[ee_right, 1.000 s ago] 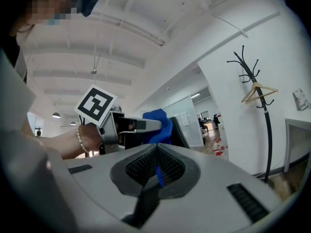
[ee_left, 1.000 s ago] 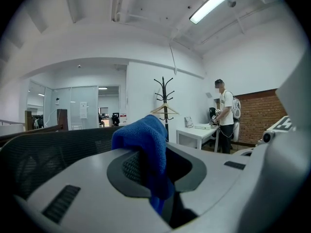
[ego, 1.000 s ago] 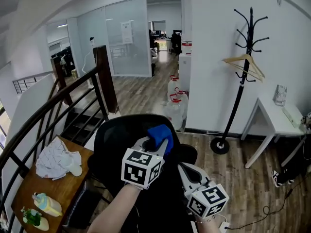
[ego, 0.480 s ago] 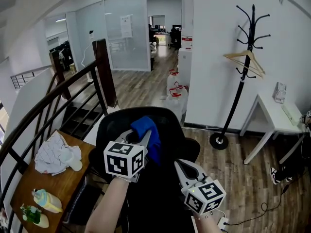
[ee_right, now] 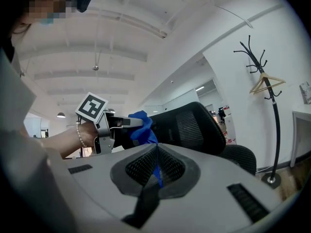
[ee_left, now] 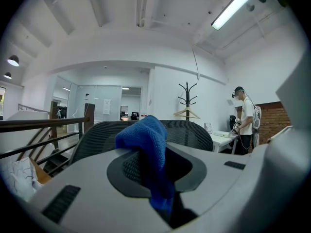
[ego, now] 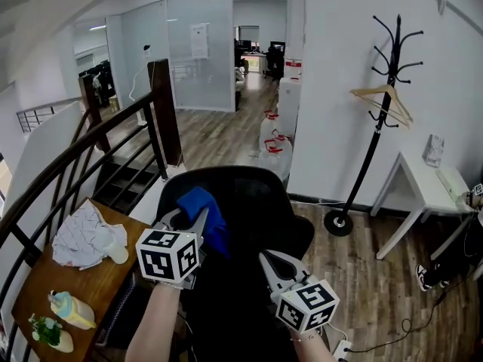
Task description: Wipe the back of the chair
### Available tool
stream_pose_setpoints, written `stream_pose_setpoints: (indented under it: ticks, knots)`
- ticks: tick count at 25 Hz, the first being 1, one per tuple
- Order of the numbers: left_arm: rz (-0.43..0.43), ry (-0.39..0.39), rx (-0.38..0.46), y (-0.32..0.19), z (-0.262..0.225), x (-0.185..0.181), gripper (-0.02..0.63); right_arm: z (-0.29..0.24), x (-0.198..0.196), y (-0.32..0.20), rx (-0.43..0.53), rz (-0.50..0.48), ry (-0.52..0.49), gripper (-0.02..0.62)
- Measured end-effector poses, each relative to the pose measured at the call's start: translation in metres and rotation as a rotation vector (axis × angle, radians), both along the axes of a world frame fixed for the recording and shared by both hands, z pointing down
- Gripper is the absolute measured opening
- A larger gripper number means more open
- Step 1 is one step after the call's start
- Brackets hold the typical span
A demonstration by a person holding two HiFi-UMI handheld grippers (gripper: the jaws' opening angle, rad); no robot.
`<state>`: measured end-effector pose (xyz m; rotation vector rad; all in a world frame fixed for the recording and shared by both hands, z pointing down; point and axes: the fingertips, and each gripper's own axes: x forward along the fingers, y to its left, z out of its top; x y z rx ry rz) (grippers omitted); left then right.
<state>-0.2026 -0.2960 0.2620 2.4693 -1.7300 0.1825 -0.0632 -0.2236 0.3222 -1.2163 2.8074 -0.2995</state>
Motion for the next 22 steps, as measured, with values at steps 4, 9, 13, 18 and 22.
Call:
stream_pose_setpoints:
  ticks: [4,9,13,18,22]
  knots:
    - [-0.032,-0.014,0.006,0.013,0.003,-0.024,0.075,0.006,-0.017,0.002,-0.011,-0.016,-0.003,0.028]
    - [-0.076,-0.022,0.014,0.028,0.008,-0.050,0.075,0.009,-0.028,0.005,-0.013,-0.028,-0.011,0.028]
    - [-0.124,-0.042,0.005,0.043,0.014,-0.066,0.075,0.013,-0.030,0.009,-0.026,-0.047,-0.014,0.028]
    - [-0.165,-0.014,0.002,0.057,0.019,-0.081,0.075,0.026,-0.028,0.017,-0.052,-0.085,0.017,0.028]
    - [-0.212,-0.003,-0.021,0.073,0.031,-0.089,0.075,0.033,-0.022,0.024,-0.064,-0.115,0.032,0.028]
